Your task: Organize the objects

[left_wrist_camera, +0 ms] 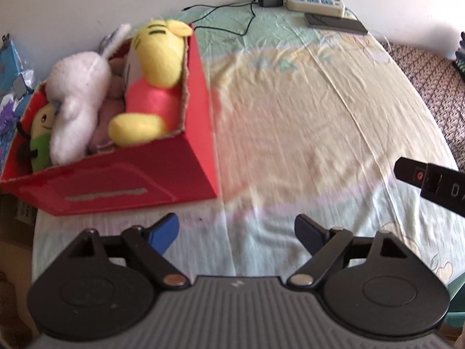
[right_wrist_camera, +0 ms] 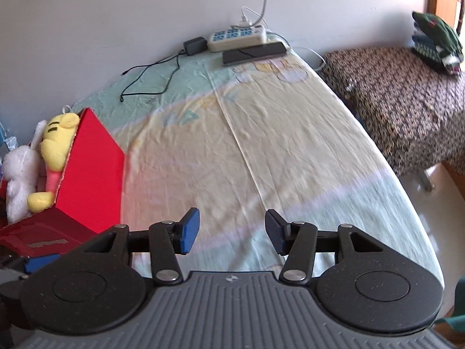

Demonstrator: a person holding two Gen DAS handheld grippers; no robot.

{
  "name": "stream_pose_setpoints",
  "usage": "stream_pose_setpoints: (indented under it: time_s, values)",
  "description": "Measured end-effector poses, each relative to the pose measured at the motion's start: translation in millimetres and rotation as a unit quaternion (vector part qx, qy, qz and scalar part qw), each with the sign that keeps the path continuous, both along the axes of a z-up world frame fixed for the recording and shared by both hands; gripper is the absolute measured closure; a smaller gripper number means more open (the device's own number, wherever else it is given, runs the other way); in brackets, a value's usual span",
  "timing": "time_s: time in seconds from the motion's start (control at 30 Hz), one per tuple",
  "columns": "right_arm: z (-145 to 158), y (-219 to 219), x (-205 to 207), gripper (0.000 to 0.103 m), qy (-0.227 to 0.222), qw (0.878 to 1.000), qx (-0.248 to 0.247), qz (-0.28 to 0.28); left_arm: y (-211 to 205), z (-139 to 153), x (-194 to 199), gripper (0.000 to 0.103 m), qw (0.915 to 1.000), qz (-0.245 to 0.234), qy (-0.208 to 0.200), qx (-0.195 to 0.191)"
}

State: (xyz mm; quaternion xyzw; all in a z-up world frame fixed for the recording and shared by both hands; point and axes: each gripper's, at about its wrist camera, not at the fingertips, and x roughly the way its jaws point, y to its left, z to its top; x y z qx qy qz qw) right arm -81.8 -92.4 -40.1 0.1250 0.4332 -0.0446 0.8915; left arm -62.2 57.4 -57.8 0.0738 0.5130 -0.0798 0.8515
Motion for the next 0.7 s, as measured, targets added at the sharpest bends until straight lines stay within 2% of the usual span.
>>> stream_pose_setpoints:
  time_s: [0.23, 0.43, 0.7]
  values:
    - [-8, 0, -2, 0.048, 0.014, 1.0, -0.003, 0.004, 0, -4, -5, 0.015, 0.9999, 0.011, -0.002, 0.012]
    - [-11, 8, -2, 0.045, 0.022, 0.999, -0.024, 0.016, 4, -11, -5, 0.015, 0.9997, 0.017, 0.013, 0.01]
    - [-13, 22, -1, 0.041, 0.029, 0.998, -0.043, 0.032, 12, -13, -6, 0.012, 0.9996, 0.025, 0.012, 0.01]
